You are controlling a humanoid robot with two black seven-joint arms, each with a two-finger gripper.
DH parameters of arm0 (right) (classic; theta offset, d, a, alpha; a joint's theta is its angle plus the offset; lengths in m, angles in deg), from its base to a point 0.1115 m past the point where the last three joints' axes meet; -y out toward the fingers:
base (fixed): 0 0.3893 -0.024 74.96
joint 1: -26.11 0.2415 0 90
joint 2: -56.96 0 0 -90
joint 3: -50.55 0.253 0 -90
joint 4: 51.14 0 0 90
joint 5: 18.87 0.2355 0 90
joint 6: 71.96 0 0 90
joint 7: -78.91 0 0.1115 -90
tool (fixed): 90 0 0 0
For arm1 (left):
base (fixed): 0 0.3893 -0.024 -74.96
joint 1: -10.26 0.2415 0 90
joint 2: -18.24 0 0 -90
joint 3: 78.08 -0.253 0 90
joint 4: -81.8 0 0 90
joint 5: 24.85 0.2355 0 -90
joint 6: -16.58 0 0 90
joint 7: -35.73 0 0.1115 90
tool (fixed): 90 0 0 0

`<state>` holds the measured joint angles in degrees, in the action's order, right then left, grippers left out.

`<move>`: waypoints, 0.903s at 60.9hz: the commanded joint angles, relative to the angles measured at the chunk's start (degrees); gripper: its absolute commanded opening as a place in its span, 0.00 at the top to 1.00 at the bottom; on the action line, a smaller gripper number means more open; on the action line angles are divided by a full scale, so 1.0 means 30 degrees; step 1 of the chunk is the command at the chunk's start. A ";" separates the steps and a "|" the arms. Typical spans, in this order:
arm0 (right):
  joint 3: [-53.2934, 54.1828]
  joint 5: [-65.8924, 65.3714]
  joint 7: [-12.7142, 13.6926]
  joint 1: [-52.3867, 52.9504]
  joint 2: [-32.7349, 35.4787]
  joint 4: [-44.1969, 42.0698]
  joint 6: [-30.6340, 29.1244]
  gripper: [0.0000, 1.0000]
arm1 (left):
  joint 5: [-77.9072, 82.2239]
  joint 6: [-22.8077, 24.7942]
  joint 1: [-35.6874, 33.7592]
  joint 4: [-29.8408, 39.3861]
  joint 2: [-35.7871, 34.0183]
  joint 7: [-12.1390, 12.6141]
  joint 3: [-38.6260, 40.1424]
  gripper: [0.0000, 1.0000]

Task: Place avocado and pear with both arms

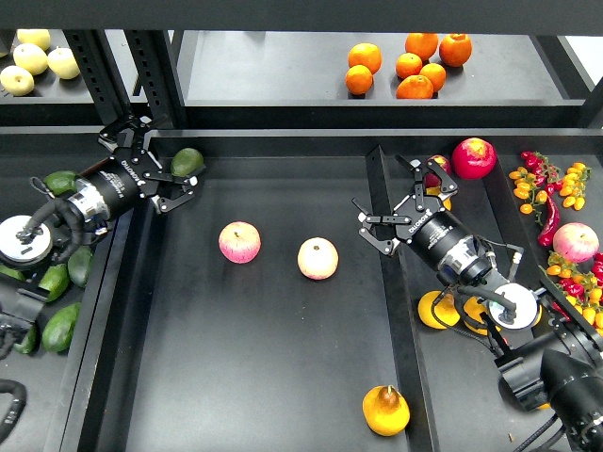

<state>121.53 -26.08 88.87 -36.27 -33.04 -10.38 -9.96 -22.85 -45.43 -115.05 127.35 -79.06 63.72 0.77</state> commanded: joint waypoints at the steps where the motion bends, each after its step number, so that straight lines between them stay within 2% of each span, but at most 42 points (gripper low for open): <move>1: 0.0042 0.0001 -0.0040 0.0022 0.0000 -0.0020 0.0000 0.01 | -0.0403 0.0001 0.0695 0.1220 0.0791 0.0003 0.0347 0.01; 12: 0.0130 -0.0204 -0.0098 0.0051 0.0000 -0.0049 0.0000 0.01 | -0.0432 0.0001 0.1310 0.2714 0.2432 0.0003 0.1138 0.01; 17: 0.0218 -0.0233 -0.0098 0.0081 0.0000 -0.0078 0.0000 0.01 | -0.0432 0.0001 0.1515 0.3272 0.2432 0.0003 0.1489 0.01; 40: 0.0335 -0.0936 0.0400 0.0051 0.0000 -0.0195 0.0000 0.01 | -0.1428 0.0001 0.1896 0.3331 0.2432 0.0003 0.2164 0.01; 46: 0.0335 -0.0937 0.0780 0.0051 0.0000 -0.0137 0.0000 0.01 | -0.1691 0.0001 0.2013 0.3214 0.2432 -0.0247 0.2135 0.01; 55: 0.0306 -0.0937 0.0839 0.0051 0.0000 -0.0020 0.0000 0.01 | -0.2161 0.0001 0.2365 0.3097 0.2432 -0.0365 0.1989 0.01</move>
<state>122.48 -28.87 91.24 -36.12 -33.04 -10.72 -9.96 -28.60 -45.43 -108.78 136.87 -71.76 62.81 7.21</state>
